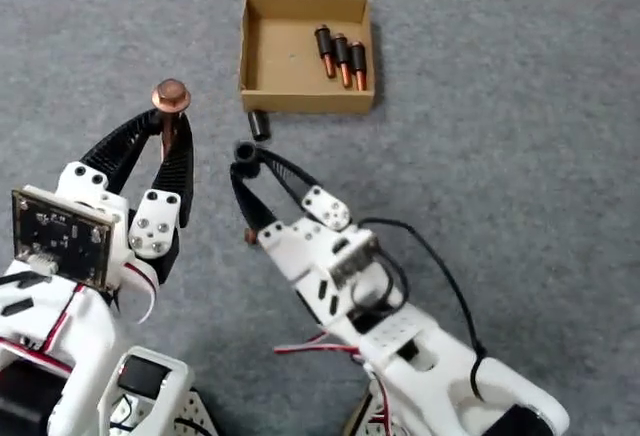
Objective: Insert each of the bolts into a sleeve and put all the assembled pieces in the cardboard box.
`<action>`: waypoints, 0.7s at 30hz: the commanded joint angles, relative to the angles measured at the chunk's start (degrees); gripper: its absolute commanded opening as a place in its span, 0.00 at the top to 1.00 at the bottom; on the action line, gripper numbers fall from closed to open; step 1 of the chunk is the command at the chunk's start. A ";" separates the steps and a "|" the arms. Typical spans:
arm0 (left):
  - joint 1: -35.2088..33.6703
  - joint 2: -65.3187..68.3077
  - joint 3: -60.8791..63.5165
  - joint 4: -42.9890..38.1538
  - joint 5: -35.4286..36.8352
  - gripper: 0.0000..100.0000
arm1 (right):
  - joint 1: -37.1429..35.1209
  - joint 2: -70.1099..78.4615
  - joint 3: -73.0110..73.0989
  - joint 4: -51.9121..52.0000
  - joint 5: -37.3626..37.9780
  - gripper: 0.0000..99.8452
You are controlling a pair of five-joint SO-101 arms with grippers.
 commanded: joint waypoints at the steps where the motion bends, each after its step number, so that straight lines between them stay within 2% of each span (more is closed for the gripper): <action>1: -0.09 0.40 -1.32 -1.93 0.44 0.98 | -0.57 -3.74 3.12 -4.48 -0.53 1.00; 4: 2.29 0.48 -1.23 -2.46 3.52 0.98 | 1.45 -7.25 2.86 -2.29 -0.70 1.00; 10: 7.65 3.65 -1.58 -2.37 4.48 0.98 | 4.70 -12.53 2.95 -0.35 -0.44 1.00; 15: 10.55 11.30 -3.96 -2.46 4.57 0.98 | 5.05 -16.13 3.12 11.52 -0.70 1.00; 21: 15.03 18.33 -11.34 -2.11 4.57 0.98 | 7.08 -22.81 3.21 10.46 1.67 1.00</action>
